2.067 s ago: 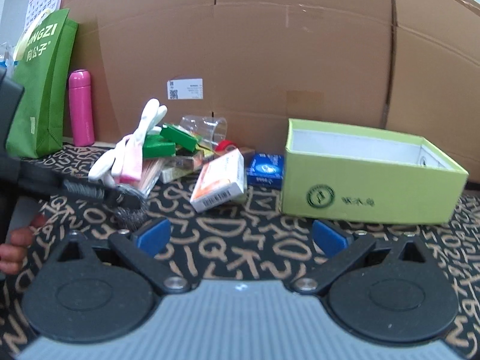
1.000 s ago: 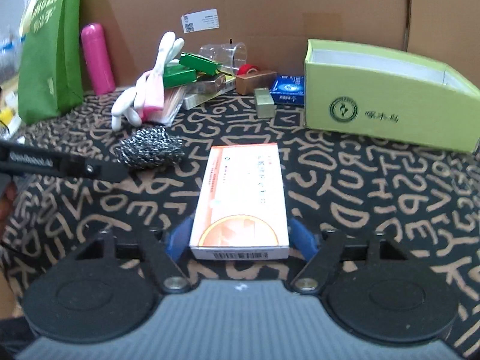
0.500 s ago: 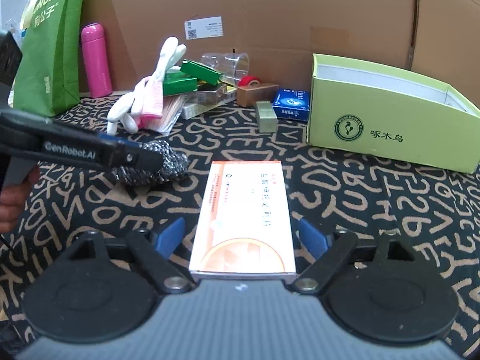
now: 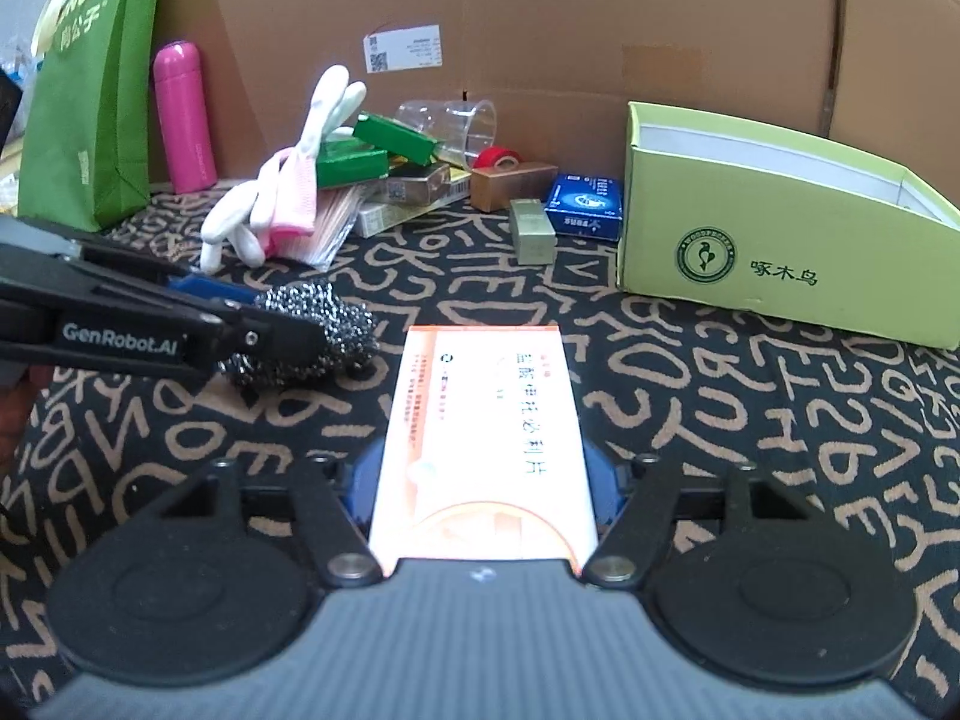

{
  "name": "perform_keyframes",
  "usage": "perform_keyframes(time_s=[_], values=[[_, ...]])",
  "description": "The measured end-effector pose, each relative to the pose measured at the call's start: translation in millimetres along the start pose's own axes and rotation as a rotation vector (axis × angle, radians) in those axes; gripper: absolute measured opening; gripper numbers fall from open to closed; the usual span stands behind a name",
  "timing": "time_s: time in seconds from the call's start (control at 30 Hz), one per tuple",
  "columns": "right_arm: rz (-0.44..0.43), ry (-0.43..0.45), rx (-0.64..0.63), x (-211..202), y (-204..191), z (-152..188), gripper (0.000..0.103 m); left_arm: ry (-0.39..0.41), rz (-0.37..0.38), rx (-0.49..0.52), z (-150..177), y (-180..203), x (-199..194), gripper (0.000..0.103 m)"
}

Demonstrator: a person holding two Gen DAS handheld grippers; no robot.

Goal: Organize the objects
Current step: 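Lower the scrubber and medicine box into the green box and open both grippers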

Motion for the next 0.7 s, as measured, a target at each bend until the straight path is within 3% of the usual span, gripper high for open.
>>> perform_keyframes(time_s=[0.17,0.4,0.6,0.7], values=[[0.009,0.06,0.028,-25,17,-6,0.065,0.033,0.092,-0.006,-17,27,-12,0.035],[0.113,0.169,0.054,-67,80,-33,0.065,0.098,0.232,0.021,-70,87,-14,0.035],[0.263,0.187,0.04,-69,146,-62,0.065,0.099,0.263,0.0,-118,134,26,0.035],[0.302,0.169,0.07,-56,184,-72,0.065,0.095,0.239,-0.019,-140,151,59,0.035]])
Point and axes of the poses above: each gripper's, at about its wrist camera, not at the fingertips, and x roughly the way its jaws point, y to its right, z to its underside, the point moved 2 cm from there along x, roughly the way its jaws point, and after that the axes turned 14 degrees about -x, right-handed, at the moved point
